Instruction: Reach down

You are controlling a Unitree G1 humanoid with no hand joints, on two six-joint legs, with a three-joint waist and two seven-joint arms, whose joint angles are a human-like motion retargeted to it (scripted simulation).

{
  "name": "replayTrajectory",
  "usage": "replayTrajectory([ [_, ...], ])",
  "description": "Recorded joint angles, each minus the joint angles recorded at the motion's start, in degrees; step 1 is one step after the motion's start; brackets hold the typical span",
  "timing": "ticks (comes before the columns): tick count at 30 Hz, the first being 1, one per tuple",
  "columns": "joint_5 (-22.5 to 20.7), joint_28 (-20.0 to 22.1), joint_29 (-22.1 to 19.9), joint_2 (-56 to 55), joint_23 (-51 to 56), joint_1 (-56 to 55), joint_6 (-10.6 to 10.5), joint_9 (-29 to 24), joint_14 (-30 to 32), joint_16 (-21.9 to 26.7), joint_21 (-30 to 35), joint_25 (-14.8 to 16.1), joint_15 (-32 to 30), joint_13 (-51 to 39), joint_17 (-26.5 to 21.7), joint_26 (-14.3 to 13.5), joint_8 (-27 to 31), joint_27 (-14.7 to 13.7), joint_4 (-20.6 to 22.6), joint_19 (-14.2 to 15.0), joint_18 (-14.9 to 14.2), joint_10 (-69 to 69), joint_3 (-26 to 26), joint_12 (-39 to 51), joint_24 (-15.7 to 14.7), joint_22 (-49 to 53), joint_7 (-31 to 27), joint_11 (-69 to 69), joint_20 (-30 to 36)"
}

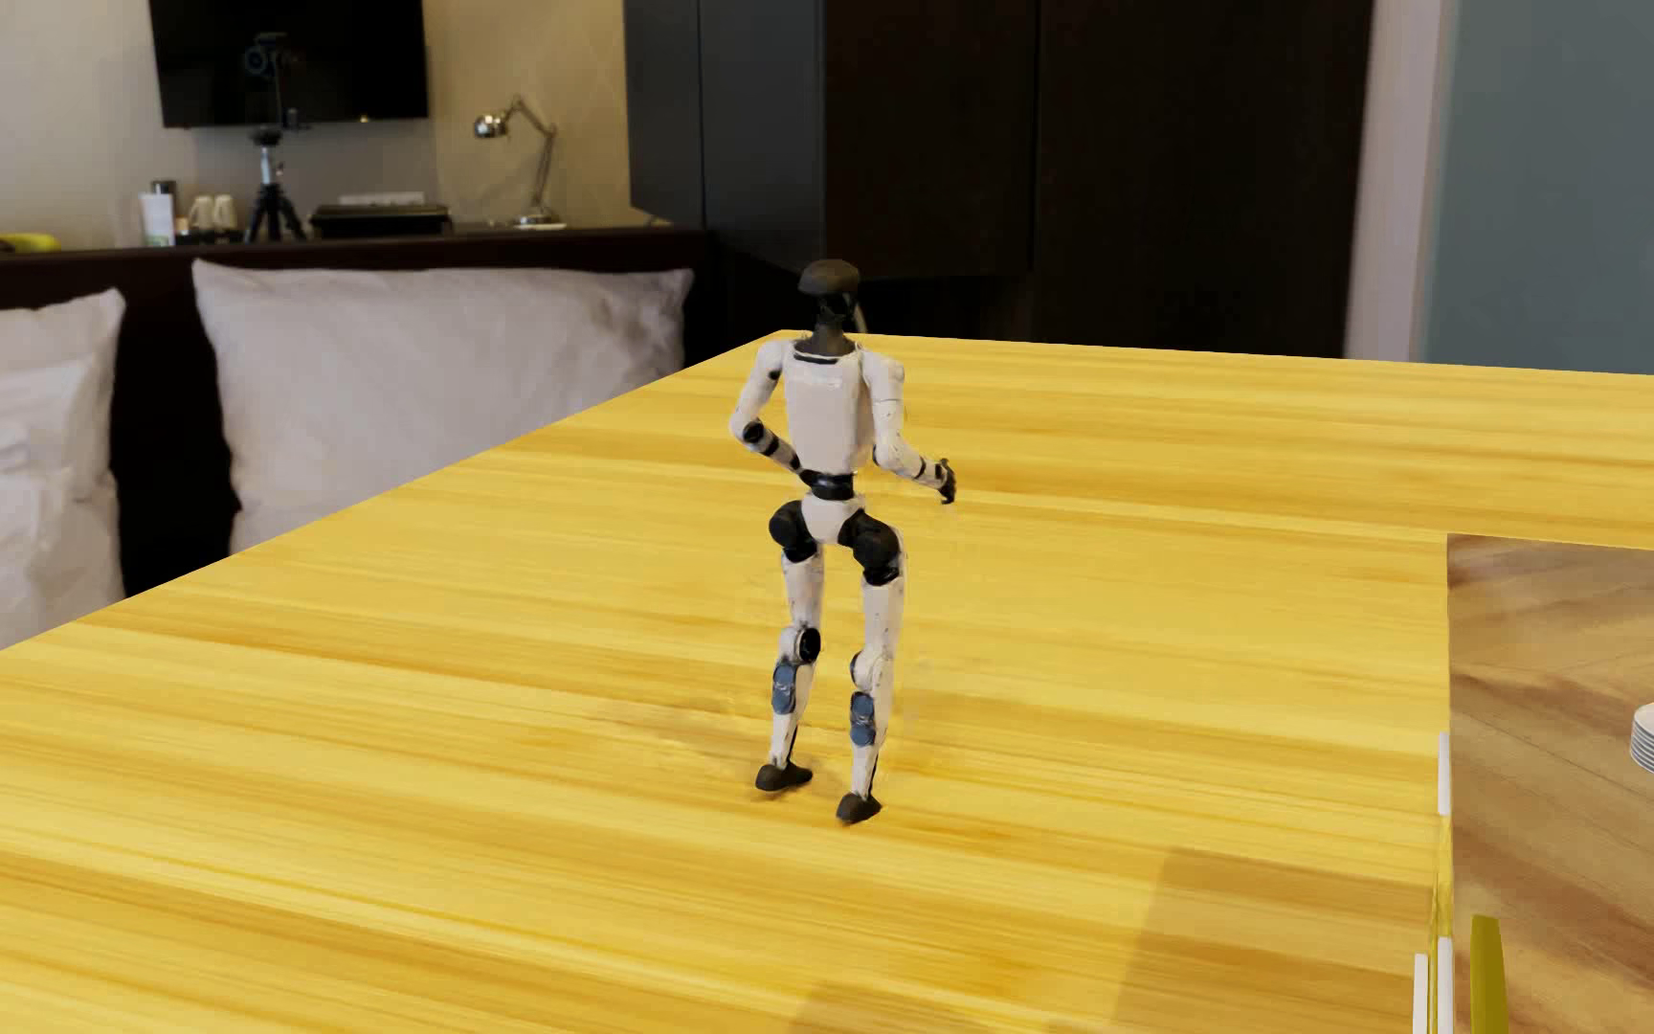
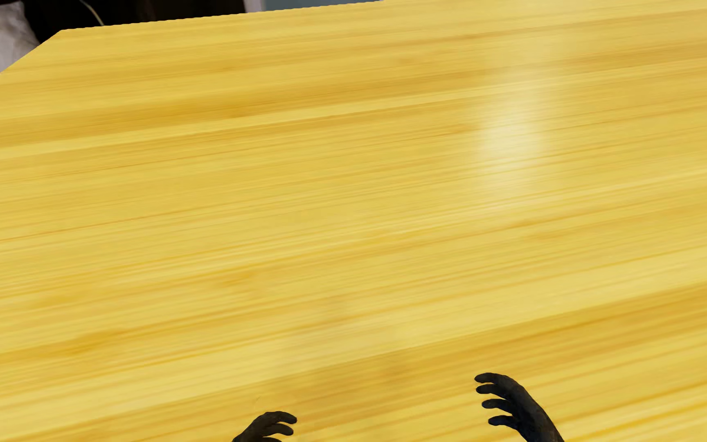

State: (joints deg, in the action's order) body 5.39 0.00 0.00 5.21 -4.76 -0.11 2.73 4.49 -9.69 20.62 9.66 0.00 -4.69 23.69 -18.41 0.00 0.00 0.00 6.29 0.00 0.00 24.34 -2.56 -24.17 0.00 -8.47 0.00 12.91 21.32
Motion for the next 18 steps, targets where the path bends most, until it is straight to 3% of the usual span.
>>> replayTrajectory([
  [7,0.31,0.00,0.00,-0.75,-0.12,-0.58,0.39,-0.26,0.23,0.61,-0.25,0.00,-0.60,-0.13,0.48,0.00,0.00,0.00,0.30,0.00,0.00,0.79,-0.31,1.13,0.00,0.32,0.00,-0.04,0.98],
  [9,-0.54,0.00,0.00,-0.52,-0.71,1.23,0.29,-2.18,3.18,1.25,-0.20,0.00,-0.38,-0.64,0.51,0.00,0.00,0.00,-0.30,0.00,0.00,-4.04,1.55,1.41,0.00,0.39,0.00,0.72,1.04],
  [12,-0.63,0.00,0.00,-1.13,-1.01,0.31,0.36,-3.07,0.80,1.16,-0.07,0.00,-0.87,-0.45,0.04,0.00,0.00,0.00,-0.20,0.00,0.00,1.15,1.22,1.49,0.00,-0.30,0.00,0.60,-0.37],
  [13,-0.46,0.00,0.00,-1.48,-1.01,0.25,0.56,-3.66,2.82,1.22,0.21,0.00,-1.02,-0.52,-0.17,0.00,0.00,0.00,-0.15,0.00,0.00,-3.82,1.43,1.61,0.00,-0.13,0.00,0.68,-0.77],
  [18,-0.85,0.00,0.00,-4.61,-2.83,-1.81,1.19,-10.94,1.43,1.76,2.38,0.00,-4.31,-5.54,-1.07,0.00,0.00,0.00,-0.33,0.00,0.00,0.20,2.00,6.58,0.00,-1.21,0.00,-0.99,-1.59],
])
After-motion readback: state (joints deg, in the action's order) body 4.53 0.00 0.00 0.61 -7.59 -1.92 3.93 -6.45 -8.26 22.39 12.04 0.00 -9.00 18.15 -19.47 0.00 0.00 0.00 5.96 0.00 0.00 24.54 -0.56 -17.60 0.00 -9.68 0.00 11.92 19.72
